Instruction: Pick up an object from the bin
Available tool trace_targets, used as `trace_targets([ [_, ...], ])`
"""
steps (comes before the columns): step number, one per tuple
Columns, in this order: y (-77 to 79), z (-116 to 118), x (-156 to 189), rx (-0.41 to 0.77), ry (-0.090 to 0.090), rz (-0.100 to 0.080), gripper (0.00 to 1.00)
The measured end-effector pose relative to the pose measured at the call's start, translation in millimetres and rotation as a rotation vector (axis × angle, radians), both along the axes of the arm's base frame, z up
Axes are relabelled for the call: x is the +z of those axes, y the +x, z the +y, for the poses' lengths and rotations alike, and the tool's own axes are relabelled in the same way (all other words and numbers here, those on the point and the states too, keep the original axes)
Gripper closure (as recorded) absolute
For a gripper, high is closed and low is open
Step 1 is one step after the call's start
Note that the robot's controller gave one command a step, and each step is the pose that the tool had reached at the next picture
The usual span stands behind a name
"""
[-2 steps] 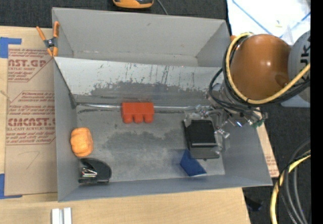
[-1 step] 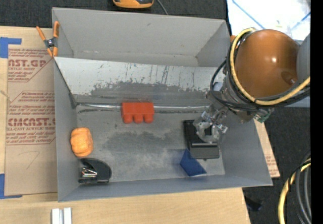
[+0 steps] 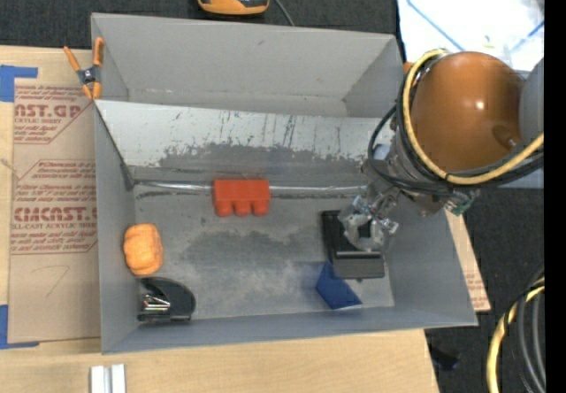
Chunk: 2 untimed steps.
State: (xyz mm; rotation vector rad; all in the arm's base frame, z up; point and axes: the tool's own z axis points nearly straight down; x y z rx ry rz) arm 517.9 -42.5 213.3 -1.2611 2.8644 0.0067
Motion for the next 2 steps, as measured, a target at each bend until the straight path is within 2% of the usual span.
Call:
trace_targets([
  [1, 6.4, 0.4, -49.6, 0.207, -0.001, -0.002, 1.00],
  [2, 17.3, 2.1, -49.6, 0.166, 0.001, -0.007, 1.00],
])
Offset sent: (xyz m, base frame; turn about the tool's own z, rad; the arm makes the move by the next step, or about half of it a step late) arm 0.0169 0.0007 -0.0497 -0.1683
